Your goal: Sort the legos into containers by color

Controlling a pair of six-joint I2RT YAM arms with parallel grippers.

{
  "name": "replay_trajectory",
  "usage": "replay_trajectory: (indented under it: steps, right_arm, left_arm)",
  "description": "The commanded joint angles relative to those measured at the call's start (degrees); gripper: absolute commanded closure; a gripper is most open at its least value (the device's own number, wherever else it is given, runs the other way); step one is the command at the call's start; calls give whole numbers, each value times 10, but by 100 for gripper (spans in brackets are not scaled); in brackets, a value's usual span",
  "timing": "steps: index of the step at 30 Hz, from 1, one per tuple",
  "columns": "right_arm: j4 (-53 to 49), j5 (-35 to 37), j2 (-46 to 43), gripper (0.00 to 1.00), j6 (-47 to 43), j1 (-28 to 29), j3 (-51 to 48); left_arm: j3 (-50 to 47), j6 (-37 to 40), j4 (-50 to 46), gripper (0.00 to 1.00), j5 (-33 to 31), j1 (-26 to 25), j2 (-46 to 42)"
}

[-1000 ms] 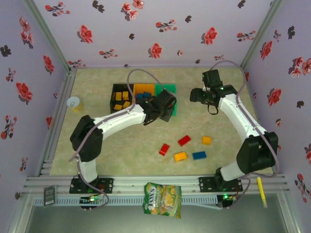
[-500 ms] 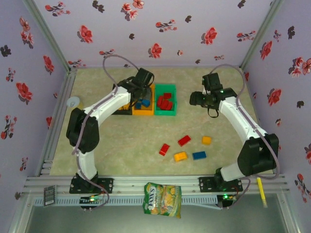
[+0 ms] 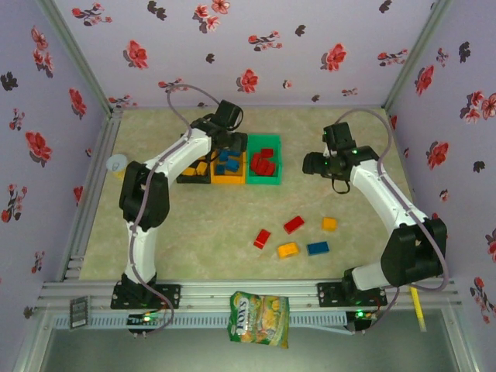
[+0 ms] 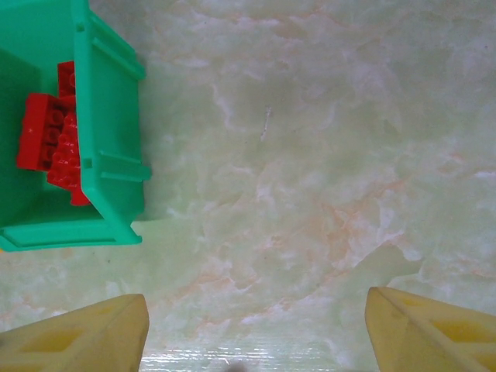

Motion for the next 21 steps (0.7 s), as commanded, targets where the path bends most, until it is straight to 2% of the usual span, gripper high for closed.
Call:
replay_trajectory:
  steps: [1, 12, 16, 21]
  right_arm:
    - [-12, -11, -17, 26, 11, 4, -15]
    - [-67, 30, -76, 26, 111, 49, -116]
    - [-70, 49, -103, 29, 149, 55, -169]
    - [-83, 68, -145, 27, 183, 56, -215]
  left_arm:
    - [-10, 15, -4, 34, 6, 1, -51]
    - [-150, 23, 38, 31, -9, 2, -176]
    - [-175, 25, 44, 30, -9, 3, -204]
    - [-188, 37, 50, 30, -9, 3, -231]
